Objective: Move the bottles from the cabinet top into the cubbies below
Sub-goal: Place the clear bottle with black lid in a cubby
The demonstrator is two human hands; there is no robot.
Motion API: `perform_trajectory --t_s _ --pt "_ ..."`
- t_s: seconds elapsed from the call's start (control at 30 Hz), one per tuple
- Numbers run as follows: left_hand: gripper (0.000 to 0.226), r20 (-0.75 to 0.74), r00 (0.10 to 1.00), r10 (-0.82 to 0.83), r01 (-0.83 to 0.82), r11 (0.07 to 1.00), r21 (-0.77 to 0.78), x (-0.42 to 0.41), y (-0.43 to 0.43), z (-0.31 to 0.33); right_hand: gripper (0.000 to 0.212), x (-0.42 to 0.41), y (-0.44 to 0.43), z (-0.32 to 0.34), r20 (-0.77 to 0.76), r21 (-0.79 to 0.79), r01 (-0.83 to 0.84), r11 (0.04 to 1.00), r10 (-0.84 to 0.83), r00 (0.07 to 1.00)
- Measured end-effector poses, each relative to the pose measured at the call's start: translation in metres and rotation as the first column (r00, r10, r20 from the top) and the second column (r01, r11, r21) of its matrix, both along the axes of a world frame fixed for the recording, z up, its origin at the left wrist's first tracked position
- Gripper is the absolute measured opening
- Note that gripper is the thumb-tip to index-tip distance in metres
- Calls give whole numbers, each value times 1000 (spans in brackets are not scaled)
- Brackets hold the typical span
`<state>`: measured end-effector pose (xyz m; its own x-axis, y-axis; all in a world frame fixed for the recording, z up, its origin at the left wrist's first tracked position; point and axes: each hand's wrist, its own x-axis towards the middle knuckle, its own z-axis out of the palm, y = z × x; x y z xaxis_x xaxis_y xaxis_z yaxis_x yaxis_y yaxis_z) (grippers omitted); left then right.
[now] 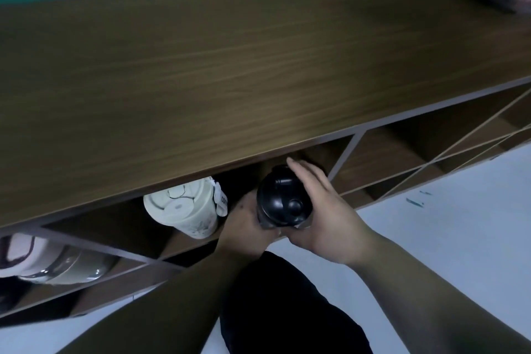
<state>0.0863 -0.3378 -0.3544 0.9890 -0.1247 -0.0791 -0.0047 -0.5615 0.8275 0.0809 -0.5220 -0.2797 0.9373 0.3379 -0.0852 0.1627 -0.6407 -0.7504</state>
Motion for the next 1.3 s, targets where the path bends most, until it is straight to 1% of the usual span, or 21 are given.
perform_trajectory --t_s 0.1,0.23,0.4,0.5,0.6,0.73,1.0,1.2,1.3 --pt "77 -36 999 33 -34 999 -26 3 -2 -10 126 4 4 -19 -73 102 117 988 -110 991" --pt "83 -50 996 75 -75 997 6 4 -8 -15 126 8 12 -35 -123 168 243 955 -224 967" --pt "87 -74 992 107 -105 994 21 10 -11 -20 112 14 13 -46 -138 206 277 939 -252 958" --pt "80 -98 986 137 -136 991 17 12 -13 -20 108 17 18 -47 -161 255 308 916 -274 948" --pt "79 -99 981 165 -162 986 34 12 -13 -24 97 18 21 -52 -158 279 336 900 -302 940" --pt "88 -111 977 181 -176 983 55 14 -15 -28 87 19 23 -61 -165 288 375 881 -340 926" --pt "84 -124 980 155 -147 986 73 14 -15 -28 83 18 27 -80 -223 246 444 861 -396 891" --pt "84 -159 980 116 -102 991 91 13 -12 -27 80 12 33 -96 -262 197 449 872 -395 881" --pt "86 -163 981 109 -95 991 89 13 -12 -27 79 8 33 -102 -239 155 435 887 -393 888"
